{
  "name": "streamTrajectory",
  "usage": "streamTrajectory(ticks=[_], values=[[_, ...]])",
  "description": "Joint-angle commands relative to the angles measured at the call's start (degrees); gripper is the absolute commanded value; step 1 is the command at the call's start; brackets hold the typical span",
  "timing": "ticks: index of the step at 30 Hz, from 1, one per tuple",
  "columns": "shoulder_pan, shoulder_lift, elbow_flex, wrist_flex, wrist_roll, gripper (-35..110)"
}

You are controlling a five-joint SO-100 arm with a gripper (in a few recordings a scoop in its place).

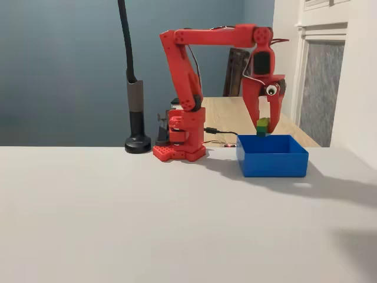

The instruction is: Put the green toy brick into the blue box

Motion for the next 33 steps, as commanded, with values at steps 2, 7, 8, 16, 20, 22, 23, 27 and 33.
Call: streamTrajectory(ticks=[2, 7, 8, 16, 20, 22, 23, 27, 33], values=[[-1.93, 2.64, 0.00, -0.26, 0.53, 0], [-2.02, 2.55, 0.35, -0.26, 0.00, 0], [-2.02, 2.55, 0.35, -0.26, -0.09, 0], [-2.02, 2.55, 0.79, -0.18, -1.49, 6], [-2.02, 2.55, 0.88, 0.00, -2.29, 14], [-2.02, 2.55, 0.88, 0.18, -2.55, 19], [-2.02, 2.55, 0.79, 0.26, -2.64, 21], [-2.02, 2.55, 0.26, 0.70, -2.72, 23], [-2.02, 2.55, -4.13, 2.81, -1.58, 9]])
